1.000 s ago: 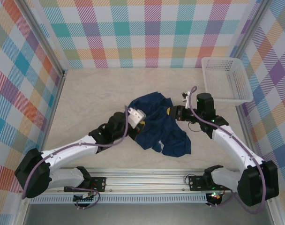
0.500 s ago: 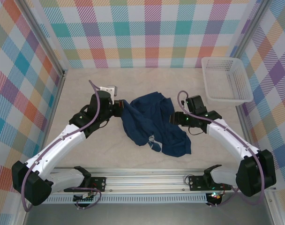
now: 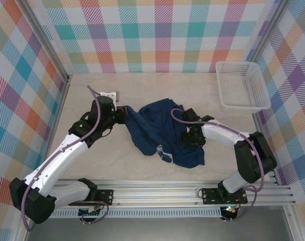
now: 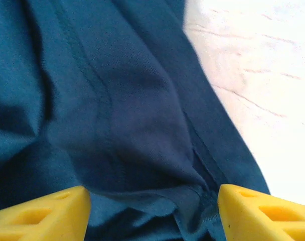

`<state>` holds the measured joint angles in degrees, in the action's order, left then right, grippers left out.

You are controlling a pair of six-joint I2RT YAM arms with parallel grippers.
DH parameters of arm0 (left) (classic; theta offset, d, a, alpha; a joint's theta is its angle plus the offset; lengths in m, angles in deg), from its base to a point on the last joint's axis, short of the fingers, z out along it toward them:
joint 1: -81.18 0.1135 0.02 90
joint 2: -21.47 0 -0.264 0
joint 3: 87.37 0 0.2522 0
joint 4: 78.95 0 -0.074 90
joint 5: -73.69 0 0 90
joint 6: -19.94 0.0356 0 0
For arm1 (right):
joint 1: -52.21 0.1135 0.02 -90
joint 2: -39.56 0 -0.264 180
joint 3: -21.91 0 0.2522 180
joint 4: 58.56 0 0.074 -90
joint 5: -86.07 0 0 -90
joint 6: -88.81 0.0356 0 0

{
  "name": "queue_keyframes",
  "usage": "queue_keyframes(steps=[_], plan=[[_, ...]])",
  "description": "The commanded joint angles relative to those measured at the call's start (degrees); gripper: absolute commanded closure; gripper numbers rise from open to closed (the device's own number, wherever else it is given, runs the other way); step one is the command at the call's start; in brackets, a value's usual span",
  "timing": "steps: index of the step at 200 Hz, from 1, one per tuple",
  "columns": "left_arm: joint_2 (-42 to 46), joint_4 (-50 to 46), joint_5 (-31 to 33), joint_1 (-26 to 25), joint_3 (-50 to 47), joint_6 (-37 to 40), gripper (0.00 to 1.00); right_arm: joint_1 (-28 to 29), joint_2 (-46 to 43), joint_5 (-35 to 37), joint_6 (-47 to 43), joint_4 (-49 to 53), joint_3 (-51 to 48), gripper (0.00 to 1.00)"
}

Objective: Fold the inside-out t-shirt

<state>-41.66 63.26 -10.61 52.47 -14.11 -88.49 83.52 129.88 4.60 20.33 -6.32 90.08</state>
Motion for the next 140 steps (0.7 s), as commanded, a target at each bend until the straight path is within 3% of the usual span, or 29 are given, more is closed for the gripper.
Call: queue_keyframes(steps=[1,20,51,78,116,140], plan=[[1.54,-0.75,1.46,0.78,1.38,0.15,1.0,1.74,4.26,5.91,-2.54,3.57,4.44,0.32],[1.7,-1.39,2.13,0.94,1.49,0.33,1.0,2.69,8.0,7.74,-3.67,3.73,7.11,0.38],[2.39,-3.73,3.15,2.35,3.08,0.44,1.0,2.23,7.55,9.84,-4.73,1.92,8.96,0.74],[3.23,-6.5,3.2,5.26,6.24,0.04,1.0,-0.97,-0.59,7.61,-5.61,-1.08,7.4,1.0],[3.26,-10.85,1.41,11.03,13.43,-0.4,1.0,-12.35,-14.32,-5.95,-3.97,-7.7,4.01,1.0],[2.75,-14.15,-0.24,16.12,17.61,0.58,1.0,-17.49,-19.55,-9.95,-3.1,-8.87,2.93,1.0]])
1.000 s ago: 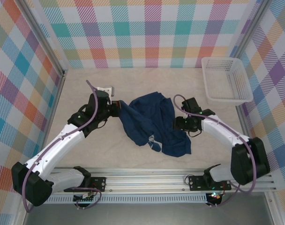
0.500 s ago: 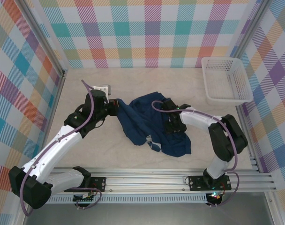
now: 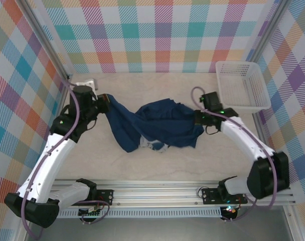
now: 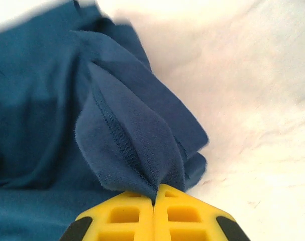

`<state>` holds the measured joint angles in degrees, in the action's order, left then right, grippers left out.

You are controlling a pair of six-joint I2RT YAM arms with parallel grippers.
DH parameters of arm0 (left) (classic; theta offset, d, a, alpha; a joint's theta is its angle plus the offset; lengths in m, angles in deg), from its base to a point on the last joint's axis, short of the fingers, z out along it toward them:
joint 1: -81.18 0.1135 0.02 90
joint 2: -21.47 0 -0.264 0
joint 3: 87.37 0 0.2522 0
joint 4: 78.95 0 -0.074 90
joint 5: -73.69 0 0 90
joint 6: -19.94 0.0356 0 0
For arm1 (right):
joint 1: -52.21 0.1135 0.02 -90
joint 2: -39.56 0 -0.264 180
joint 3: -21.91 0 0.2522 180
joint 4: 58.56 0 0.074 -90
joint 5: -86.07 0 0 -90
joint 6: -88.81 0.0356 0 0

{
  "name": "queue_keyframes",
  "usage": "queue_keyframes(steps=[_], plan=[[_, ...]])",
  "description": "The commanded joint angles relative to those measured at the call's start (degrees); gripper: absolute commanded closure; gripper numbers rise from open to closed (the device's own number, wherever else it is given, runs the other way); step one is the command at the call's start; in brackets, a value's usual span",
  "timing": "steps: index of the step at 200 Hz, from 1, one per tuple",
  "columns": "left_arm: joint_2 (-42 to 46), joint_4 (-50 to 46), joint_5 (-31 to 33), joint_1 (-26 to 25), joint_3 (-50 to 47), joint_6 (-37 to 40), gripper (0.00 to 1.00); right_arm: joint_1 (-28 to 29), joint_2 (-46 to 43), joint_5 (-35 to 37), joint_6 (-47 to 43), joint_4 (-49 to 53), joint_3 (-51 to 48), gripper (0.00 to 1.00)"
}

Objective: Fold the inside-out t-shirt

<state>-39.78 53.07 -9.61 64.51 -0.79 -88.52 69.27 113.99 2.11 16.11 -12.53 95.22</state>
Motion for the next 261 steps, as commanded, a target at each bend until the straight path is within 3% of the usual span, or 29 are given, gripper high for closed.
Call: queue_keyframes(steps=[1,59,93,128,159,180,216,241,261], plan=[[0.83,-4.08,-1.25,4.26,4.46,0.7,1.0,-3.42,-3.84,-7.63,1.18,-2.7,-2.27,1.0],[1.65,-9.34,-4.07,12.17,2.64,4.92,1.0,-8.15,-6.23,-13.07,4.11,-3.67,-9.22,0.97],[-0.09,-9.95,-8.84,12.62,-2.15,6.0,1.0,-8.09,1.6,-20.25,6.74,-9.2,-9.65,0.93],[0.84,-9.28,-6.34,12.95,-5.61,6.39,1.0,-8.09,9.75,-21.33,7.72,-11.14,-7.67,0.88],[2.52,-6.94,-6.51,15.1,-8.92,5.25,1.0,-7.39,4.24,-22.66,11.12,-9.37,-15.34,0.95],[2.68,-4.82,-8.62,16.99,-9.39,3.84,1.0,-2.58,-2.86,-19.92,14.28,-7.88,-20.53,0.94],[3.38,-3.17,-9.25,18.41,-9.55,2.43,1.0,6.43,-7.9,-19.2,23.13,-10.54,-28.73,0.86],[2.85,-3.18,-8.5,18.4,-10.2,3.21,1.0,11.75,-5.59,-15.27,23.55,-7.67,-27.61,0.7],[2.59,-3.29,-8.89,18.42,-10.5,3.82,1.0,11.77,-7.98,-6.21,18.86,-4.02,-22.6,0.56]])
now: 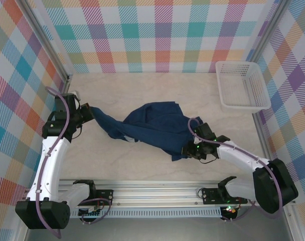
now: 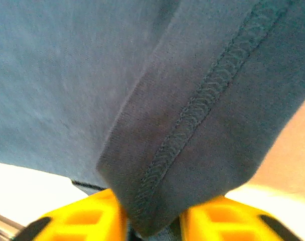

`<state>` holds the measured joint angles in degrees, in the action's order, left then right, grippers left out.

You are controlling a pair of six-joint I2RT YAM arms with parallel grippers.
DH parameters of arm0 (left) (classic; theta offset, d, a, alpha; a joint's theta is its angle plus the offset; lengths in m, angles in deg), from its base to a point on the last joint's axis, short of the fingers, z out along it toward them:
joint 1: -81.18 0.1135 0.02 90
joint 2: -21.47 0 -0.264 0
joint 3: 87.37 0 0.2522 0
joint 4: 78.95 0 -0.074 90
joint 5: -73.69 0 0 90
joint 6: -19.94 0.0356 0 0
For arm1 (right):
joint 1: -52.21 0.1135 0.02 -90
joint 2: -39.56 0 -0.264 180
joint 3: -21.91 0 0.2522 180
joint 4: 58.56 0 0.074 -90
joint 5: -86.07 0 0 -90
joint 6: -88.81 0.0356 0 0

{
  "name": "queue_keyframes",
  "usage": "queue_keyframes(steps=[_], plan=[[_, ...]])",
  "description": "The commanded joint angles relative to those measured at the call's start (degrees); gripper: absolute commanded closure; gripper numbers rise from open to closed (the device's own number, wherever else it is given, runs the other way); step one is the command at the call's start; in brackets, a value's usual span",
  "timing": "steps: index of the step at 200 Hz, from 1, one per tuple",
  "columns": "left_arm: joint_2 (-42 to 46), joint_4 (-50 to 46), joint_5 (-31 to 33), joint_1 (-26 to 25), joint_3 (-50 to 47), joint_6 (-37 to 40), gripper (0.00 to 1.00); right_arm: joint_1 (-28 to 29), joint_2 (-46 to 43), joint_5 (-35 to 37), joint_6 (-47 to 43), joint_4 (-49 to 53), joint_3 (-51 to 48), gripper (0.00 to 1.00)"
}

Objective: Fold the inside-out t-shirt

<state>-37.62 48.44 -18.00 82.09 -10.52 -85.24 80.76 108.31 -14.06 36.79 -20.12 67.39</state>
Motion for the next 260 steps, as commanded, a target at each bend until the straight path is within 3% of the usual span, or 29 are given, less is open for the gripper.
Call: queue_keyframes(steps=[1,29,57,122,145,179,218,260], plan=[[0.45,1.29,-0.54,0.85,-0.77,0.57,1.0,0.27,-2.43,10.44,-2.05,3.63,5.43,0.55],[0.21,0.67,-0.91,0.85,-1.19,1.23,1.0,-2.06,0.82,17.16,-8.03,4.65,13.3,0.44],[0.07,1.14,-1.63,0.85,-1.99,1.39,1.0,-6.52,8.48,12.15,-9.74,3.28,16.78,0.45],[-1.15,2.2,-5.01,0.84,-2.18,1.04,1.0,-10.17,15.91,15.05,-12.18,4.18,17.23,0.46],[-1.23,2.46,-5.27,0.85,-2.19,1.05,1.0,-10.18,19.65,13.81,-12.31,2.9,17.32,0.55],[-1.09,2.68,-5.94,0.85,-2.3,0.8,1.0,-10.13,18.53,14.79,-13.91,0.21,17.71,0.88],[-1.09,2.47,-5.27,0.82,-1.2,-0.09,1.0,-10.2,15.98,15.94,-17.93,-0.08,23.69,0.91],[-0.6,2.24,-4.81,2.49,3.19,-3.84,1.0,-12.03,17.03,7.89,-20.47,-3.32,36.1,0.98]])
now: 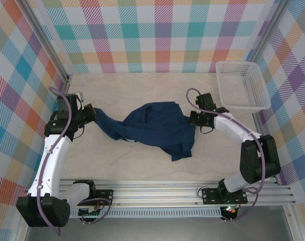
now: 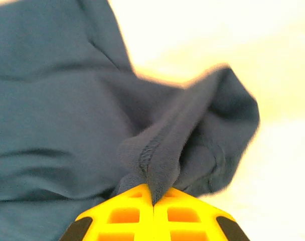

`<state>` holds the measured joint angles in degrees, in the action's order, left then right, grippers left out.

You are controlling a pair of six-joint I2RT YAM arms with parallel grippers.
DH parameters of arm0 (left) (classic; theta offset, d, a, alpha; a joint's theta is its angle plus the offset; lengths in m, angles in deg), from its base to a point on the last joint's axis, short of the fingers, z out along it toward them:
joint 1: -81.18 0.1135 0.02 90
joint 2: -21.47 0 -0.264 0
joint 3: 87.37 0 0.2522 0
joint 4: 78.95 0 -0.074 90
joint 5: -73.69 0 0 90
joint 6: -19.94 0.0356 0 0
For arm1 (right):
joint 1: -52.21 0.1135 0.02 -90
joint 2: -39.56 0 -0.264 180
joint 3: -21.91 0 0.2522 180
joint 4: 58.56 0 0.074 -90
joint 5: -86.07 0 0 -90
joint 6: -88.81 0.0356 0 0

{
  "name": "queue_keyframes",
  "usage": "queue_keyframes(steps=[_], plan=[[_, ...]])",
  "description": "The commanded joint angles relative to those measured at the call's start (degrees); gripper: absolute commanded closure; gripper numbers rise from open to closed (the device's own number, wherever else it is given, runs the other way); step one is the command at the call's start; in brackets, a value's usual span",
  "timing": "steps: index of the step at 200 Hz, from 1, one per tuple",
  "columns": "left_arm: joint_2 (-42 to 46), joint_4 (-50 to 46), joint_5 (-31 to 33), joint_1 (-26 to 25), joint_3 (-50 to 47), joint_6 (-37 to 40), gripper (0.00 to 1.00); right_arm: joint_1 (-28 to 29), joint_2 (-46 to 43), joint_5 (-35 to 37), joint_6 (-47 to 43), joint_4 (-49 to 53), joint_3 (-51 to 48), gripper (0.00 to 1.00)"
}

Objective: Fold the inside-out t-shirt

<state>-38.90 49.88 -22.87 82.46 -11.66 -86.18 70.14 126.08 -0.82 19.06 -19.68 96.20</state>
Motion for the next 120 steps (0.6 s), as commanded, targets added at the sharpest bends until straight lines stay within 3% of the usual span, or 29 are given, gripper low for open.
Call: queue_keyframes(steps=[1,30,60,82,103,120], plan=[[0.7,0.82,0.06,2.18,4.41,-3.01,1.0,-1.58,-0.74,-5.64,-2.75,-3.76,7.57,0.98],[1.44,0.78,0.32,4.84,8.99,-5.59,1.0,-5.67,-4.53,-11.09,-3.69,-2.72,12.17,0.99],[5.92,1.22,2.43,6.1,7.73,-6.01,1.0,-10.62,-13.96,-14.66,-2.07,-1.53,4.02,0.98],[7.39,-0.65,-2.41,6.1,1.7,-4.34,1.0,-11.25,-18.4,-15.83,1.02,1.42,-6.31,0.93],[6.03,-1.68,-7.98,6.1,-5.61,-2.83,1.0,-11.3,-18.38,-15.31,4.68,1.81,-15.37,0.76],[4.13,-0.17,-13.7,6.1,-9.31,-3.23,1.0,-11.34,-16.65,-15.19,5.54,0.21,-17.72,0.75]])
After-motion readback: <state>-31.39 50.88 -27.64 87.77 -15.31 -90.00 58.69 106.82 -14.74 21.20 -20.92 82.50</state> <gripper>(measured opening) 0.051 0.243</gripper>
